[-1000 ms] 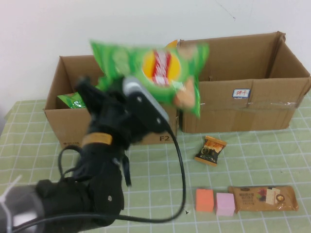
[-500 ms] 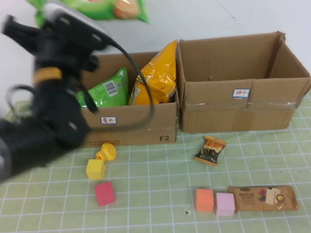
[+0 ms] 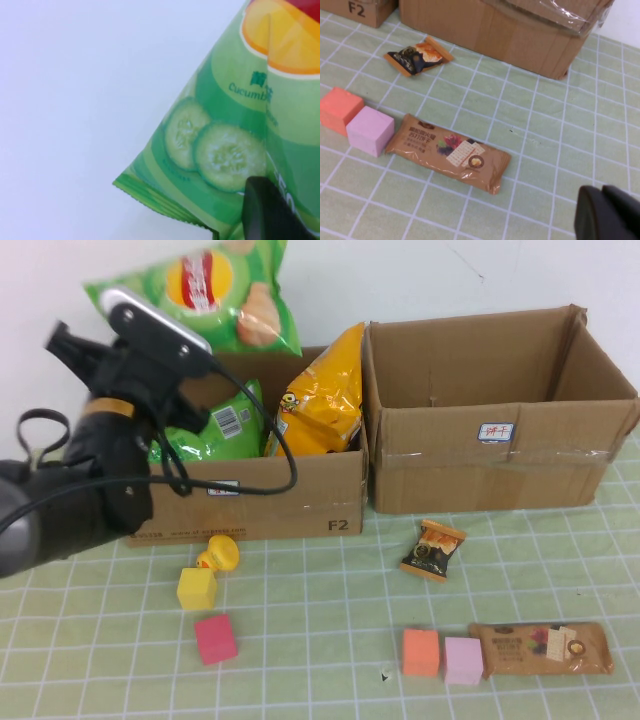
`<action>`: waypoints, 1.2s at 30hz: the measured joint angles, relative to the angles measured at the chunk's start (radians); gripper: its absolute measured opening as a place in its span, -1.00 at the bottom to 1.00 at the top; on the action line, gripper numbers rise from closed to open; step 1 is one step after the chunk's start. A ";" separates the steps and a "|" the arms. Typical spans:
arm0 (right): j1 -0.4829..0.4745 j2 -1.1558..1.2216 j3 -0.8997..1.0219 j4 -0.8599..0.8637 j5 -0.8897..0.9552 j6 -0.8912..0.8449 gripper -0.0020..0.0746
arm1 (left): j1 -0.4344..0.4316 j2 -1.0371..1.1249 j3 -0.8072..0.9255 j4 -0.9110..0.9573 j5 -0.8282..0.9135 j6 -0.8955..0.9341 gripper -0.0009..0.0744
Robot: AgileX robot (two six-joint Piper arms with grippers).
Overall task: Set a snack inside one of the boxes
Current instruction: Place the potato chip in the potato chip box, then pick up the biscuit
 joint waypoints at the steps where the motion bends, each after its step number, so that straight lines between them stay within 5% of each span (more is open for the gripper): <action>1: 0.000 0.000 0.000 0.000 0.000 0.000 -0.95 | 0.000 0.019 -0.009 -0.014 0.019 0.000 -0.78; 3: 0.000 0.000 0.000 0.000 0.000 0.000 -0.95 | 0.000 0.055 -0.038 -0.054 0.074 0.004 -0.54; 5: 0.000 0.000 0.000 0.000 0.000 0.000 -0.95 | 0.000 0.083 -0.068 -0.099 0.131 0.018 -0.13; 6: 0.000 0.000 0.000 0.001 0.000 0.000 -0.95 | 0.000 0.107 -0.110 -0.173 0.177 0.037 0.31; 8: 0.000 0.000 0.000 0.001 0.000 0.000 -0.95 | 0.000 0.116 -0.140 -0.279 0.200 0.085 0.60; 13: 0.000 0.000 0.000 0.001 0.004 0.000 -0.95 | 0.000 0.097 -0.184 -0.657 0.182 0.413 0.81; 17: 0.000 0.000 0.000 0.006 0.004 0.000 -0.95 | 0.000 0.031 -0.195 -1.008 0.157 0.705 0.47; 21: 0.000 0.000 0.000 0.025 0.004 0.000 -0.95 | -0.008 -0.058 -0.193 -1.192 0.111 0.936 -0.46; 24: 0.000 0.000 0.000 0.041 0.014 0.000 -0.95 | -0.050 -0.118 -0.179 -1.224 0.047 1.002 -0.83; 30: 0.000 0.001 -0.023 0.075 0.067 0.000 -0.95 | -0.190 -0.256 -0.171 -1.244 0.056 1.024 -0.96; 36: 0.000 0.001 -0.023 0.091 0.076 -0.002 -0.95 | -0.200 -0.337 -0.171 -1.228 0.597 0.678 -0.97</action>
